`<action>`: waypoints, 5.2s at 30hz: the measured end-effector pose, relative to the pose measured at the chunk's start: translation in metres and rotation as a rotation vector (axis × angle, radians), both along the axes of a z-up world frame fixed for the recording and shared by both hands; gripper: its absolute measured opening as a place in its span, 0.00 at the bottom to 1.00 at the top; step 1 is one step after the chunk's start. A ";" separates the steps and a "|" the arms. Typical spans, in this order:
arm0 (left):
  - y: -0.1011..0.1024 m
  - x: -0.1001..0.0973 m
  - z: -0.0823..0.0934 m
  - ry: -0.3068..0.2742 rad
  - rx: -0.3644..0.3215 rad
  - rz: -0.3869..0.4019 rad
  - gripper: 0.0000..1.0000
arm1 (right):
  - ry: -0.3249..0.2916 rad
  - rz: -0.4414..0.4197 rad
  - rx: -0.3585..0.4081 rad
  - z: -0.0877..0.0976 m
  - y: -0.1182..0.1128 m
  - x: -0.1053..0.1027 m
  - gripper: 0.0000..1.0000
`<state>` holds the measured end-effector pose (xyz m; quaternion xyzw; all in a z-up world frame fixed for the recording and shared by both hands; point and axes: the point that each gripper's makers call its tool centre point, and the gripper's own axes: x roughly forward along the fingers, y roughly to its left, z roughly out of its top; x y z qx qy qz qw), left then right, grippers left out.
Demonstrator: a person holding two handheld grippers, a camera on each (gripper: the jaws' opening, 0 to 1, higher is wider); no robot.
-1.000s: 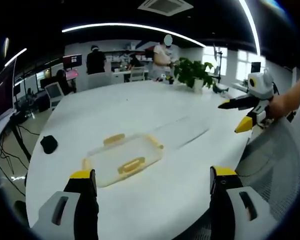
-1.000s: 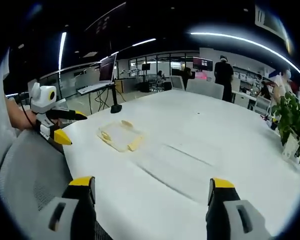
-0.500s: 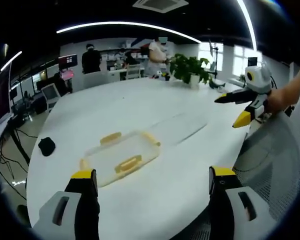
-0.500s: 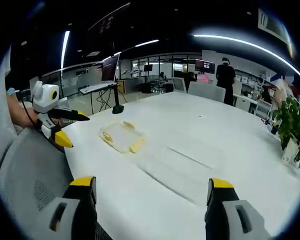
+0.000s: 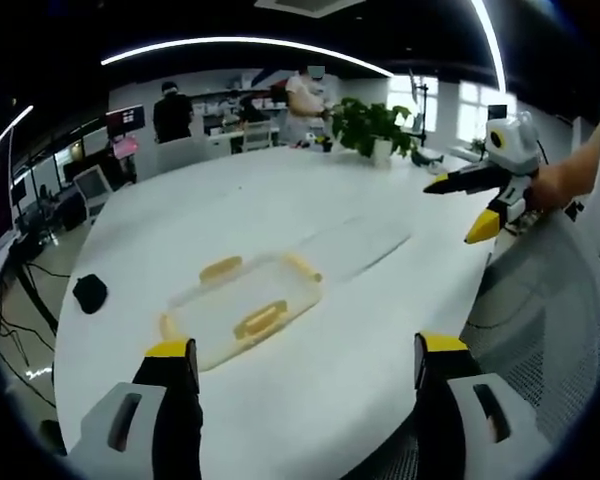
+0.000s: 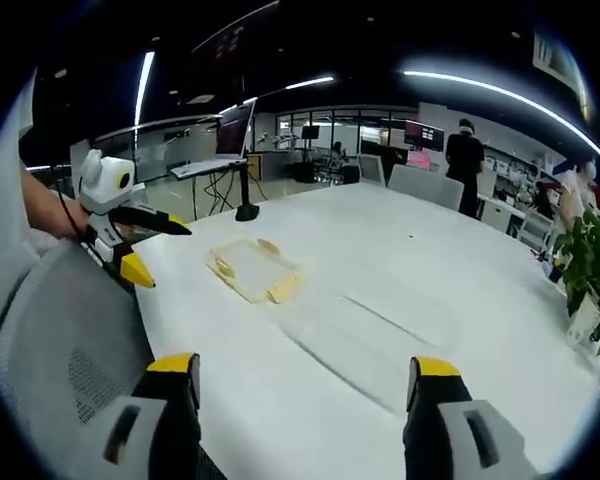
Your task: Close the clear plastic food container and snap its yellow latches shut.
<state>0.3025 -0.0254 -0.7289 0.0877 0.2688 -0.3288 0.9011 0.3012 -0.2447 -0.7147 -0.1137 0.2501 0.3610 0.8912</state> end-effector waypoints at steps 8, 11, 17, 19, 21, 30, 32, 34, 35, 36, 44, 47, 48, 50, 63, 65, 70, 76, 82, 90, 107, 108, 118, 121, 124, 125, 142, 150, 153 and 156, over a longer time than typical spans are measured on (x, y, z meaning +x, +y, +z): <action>0.000 0.008 0.000 -0.005 0.036 -0.042 0.87 | -0.008 0.031 -0.034 -0.003 0.004 0.002 0.84; 0.001 0.012 0.001 -0.008 0.037 -0.045 0.87 | -0.013 0.040 -0.042 -0.004 0.006 0.003 0.85; 0.001 0.015 -0.002 -0.005 0.053 -0.063 0.86 | -0.008 0.055 -0.049 -0.008 0.011 0.006 0.86; 0.001 0.016 -0.004 -0.001 0.060 -0.067 0.85 | -0.007 0.065 -0.048 -0.008 0.013 0.007 0.86; 0.001 0.017 -0.006 0.007 0.061 -0.069 0.85 | -0.009 0.075 -0.051 -0.009 0.015 0.009 0.85; 0.000 0.020 -0.011 0.024 0.069 -0.073 0.83 | 0.002 0.103 -0.061 -0.012 0.024 0.016 0.82; 0.000 0.021 -0.013 0.027 0.074 -0.074 0.83 | 0.002 0.115 -0.066 -0.012 0.027 0.017 0.82; 0.001 0.022 -0.014 0.029 0.076 -0.076 0.82 | 0.002 0.123 -0.066 -0.011 0.029 0.018 0.81; 0.001 0.023 -0.014 0.030 0.078 -0.077 0.82 | 0.004 0.127 -0.058 -0.011 0.031 0.018 0.82; 0.001 0.023 -0.014 0.030 0.077 -0.077 0.82 | 0.006 0.129 -0.048 -0.010 0.032 0.018 0.82; 0.002 0.029 -0.016 0.028 0.093 -0.093 0.82 | 0.006 0.172 -0.071 -0.012 0.038 0.022 0.80; 0.004 0.030 -0.017 0.031 0.098 -0.097 0.81 | -0.006 0.180 -0.082 -0.011 0.039 0.024 0.80; 0.005 0.030 -0.018 0.028 0.104 -0.101 0.81 | -0.008 0.186 -0.084 -0.011 0.040 0.025 0.79; 0.006 0.031 -0.019 0.025 0.112 -0.108 0.81 | -0.008 0.194 -0.091 -0.013 0.042 0.026 0.79; 0.024 0.047 -0.023 0.033 0.137 -0.114 0.80 | -0.001 0.231 -0.102 -0.019 0.056 0.037 0.75; 0.026 0.049 -0.023 0.030 0.144 -0.117 0.80 | 0.001 0.236 -0.100 -0.020 0.058 0.038 0.75; 0.032 0.055 -0.023 0.031 0.155 -0.121 0.80 | 0.003 0.252 -0.110 -0.023 0.062 0.043 0.74; 0.034 0.058 -0.024 0.026 0.163 -0.136 0.79 | -0.001 0.264 -0.106 -0.022 0.070 0.050 0.72; 0.037 0.062 -0.026 0.029 0.172 -0.148 0.79 | -0.003 0.284 -0.110 -0.024 0.078 0.055 0.71; 0.041 0.069 -0.025 0.023 0.179 -0.160 0.78 | 0.002 0.306 -0.111 -0.025 0.094 0.060 0.70; 0.067 0.077 -0.034 0.036 0.219 -0.149 0.76 | 0.010 0.372 -0.123 -0.032 0.111 0.066 0.68; 0.068 0.078 -0.034 0.038 0.222 -0.149 0.76 | 0.011 0.371 -0.118 -0.031 0.111 0.067 0.67; 0.069 0.084 -0.035 0.037 0.231 -0.165 0.76 | -0.012 0.390 -0.125 -0.024 0.119 0.078 0.66; 0.068 0.086 -0.037 0.037 0.240 -0.186 0.76 | -0.021 0.414 -0.138 -0.023 0.123 0.081 0.66; 0.067 0.087 -0.036 0.032 0.253 -0.205 0.75 | -0.026 0.441 -0.147 -0.022 0.128 0.085 0.66; 0.067 0.088 -0.036 0.032 0.255 -0.210 0.75 | -0.025 0.448 -0.151 -0.023 0.129 0.086 0.66; 0.076 0.098 -0.042 0.048 0.310 -0.295 0.74 | -0.014 0.589 -0.238 -0.034 0.139 0.091 0.64; 0.078 0.098 -0.047 0.052 0.381 -0.385 0.72 | -0.003 0.654 -0.285 -0.041 0.140 0.092 0.65; 0.077 0.097 -0.050 0.063 0.396 -0.419 0.71 | 0.001 0.669 -0.295 -0.042 0.140 0.092 0.65; 0.076 0.099 -0.050 0.060 0.410 -0.440 0.71 | 0.006 0.681 -0.307 -0.044 0.140 0.094 0.65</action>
